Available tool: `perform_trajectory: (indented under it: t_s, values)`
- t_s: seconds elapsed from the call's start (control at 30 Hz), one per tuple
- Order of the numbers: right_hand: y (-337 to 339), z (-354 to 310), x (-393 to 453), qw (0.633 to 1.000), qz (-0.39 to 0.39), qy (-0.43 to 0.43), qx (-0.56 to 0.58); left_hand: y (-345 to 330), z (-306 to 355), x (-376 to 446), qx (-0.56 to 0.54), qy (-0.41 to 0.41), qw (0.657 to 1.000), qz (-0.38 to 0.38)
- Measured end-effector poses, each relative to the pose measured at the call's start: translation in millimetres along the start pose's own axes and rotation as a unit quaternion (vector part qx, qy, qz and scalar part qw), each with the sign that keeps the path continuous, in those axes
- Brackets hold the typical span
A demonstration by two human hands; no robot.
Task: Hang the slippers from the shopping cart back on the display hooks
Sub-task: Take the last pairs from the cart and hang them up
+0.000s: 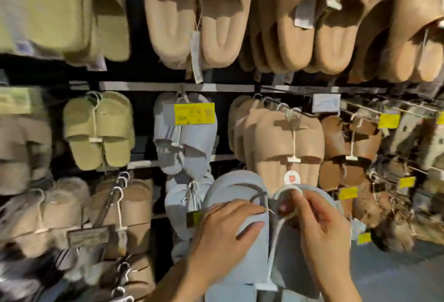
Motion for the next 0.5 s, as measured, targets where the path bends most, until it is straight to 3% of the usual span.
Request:
perform_trajectory:
  t_s: [0.23, 0.37, 0.5]
  values:
    - [-115.4, -23.5, 59.1, 0.985, -0.093, -0.052, 0.133, 91.3, -78.6, 36.0, 0.054, 0.096, 0.993, 0.036]
    - [-161.6, -31.4, 92.5, 0.984, -0.102, -0.055, 0.136, 117.1, -105.8, 61.0, 0.077, 0.098, 0.992, 0.013]
    - [-197.8, -35.1, 125.9, 0.985, -0.119, -0.051, 0.114, 132.4, -140.9, 82.4, 0.089, 0.149, 0.985, 0.006]
Point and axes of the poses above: each hand's wrist, its own x-axis towards the middle knuckle, its own y-axis out of the back of the hand, z = x × y, the point moved 10 cm from there along x, towards the middle knuckle, and after that the axes turned 12 degrees about -x, right-handed, at the moved point
